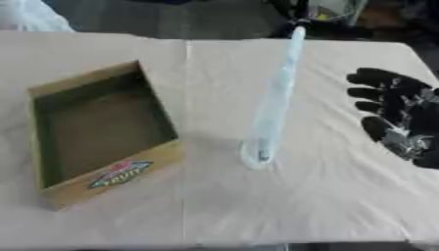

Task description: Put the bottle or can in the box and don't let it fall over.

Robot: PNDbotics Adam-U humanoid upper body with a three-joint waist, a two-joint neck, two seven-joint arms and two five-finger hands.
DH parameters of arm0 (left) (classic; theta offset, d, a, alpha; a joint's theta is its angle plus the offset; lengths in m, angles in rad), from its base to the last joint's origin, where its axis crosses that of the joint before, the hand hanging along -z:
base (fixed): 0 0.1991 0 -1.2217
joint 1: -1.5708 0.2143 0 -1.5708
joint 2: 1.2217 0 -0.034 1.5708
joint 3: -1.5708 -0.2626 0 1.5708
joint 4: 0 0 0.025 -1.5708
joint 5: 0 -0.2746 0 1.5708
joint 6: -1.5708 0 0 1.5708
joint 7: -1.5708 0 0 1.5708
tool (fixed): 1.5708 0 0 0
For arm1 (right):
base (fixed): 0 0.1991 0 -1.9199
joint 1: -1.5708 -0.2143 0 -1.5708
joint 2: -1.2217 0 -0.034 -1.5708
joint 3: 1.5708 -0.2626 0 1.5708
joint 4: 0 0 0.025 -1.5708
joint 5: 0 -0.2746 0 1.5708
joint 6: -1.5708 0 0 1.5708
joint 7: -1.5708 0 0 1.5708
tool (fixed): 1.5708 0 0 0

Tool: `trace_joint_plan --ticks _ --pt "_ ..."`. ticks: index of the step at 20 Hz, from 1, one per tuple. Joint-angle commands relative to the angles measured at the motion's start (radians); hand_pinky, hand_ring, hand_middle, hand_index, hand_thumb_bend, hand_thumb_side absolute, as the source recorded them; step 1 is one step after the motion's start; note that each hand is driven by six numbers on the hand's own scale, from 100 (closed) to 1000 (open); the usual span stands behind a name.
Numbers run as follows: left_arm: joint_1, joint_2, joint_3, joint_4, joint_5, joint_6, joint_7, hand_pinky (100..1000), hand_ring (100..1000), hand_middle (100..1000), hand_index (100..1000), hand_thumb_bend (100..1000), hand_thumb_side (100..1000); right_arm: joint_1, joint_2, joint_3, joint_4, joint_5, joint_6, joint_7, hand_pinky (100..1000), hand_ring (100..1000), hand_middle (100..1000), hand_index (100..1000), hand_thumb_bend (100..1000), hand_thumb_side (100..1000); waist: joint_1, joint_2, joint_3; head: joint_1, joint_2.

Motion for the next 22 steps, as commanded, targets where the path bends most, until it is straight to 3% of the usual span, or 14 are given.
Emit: trace_joint_plan --ticks 1,6,14,17,22 --pt "-0.006 0.024 -0.002 -0.009 -0.001 -0.002 -0.006 1000 1000 940 779 481 403 -0.047 0.023 0.004 0.076 0.069 -0.001 -0.04 1000 1000 985 1000 192 294 0.005 -0.017 0.001 -0.05 0.002" --pt "-0.003 0.023 -0.004 -0.007 0.0 -0.003 -0.011 1000 1000 940 778 480 404 -0.111 0.071 0.034 0.175 0.155 -0.008 -0.105 1000 1000 991 1000 217 305 0.006 -0.021 0.001 -0.097 0.004" --pt "-0.002 0.025 -0.005 -0.005 0.002 -0.004 -0.018 1000 1000 941 777 476 405 -0.132 0.097 0.066 0.188 0.181 0.013 -0.098 1000 1000 1000 1000 231 320 0.003 -0.023 0.002 -0.086 -0.002" --pt "-0.003 0.025 -0.004 -0.007 0.002 -0.003 -0.018 1000 1000 941 777 477 404 -0.136 0.11 0.076 0.19 0.19 0.025 -0.093 1000 1000 1000 1000 231 322 0.001 -0.023 0.003 -0.063 -0.003" --pt "-0.003 0.025 -0.003 -0.011 0.003 -0.001 -0.015 1000 1000 941 777 475 404 -0.14 0.129 0.091 0.189 0.21 0.032 -0.084 1000 1000 1000 1000 237 331 0.001 -0.022 0.001 0.03 -0.006"
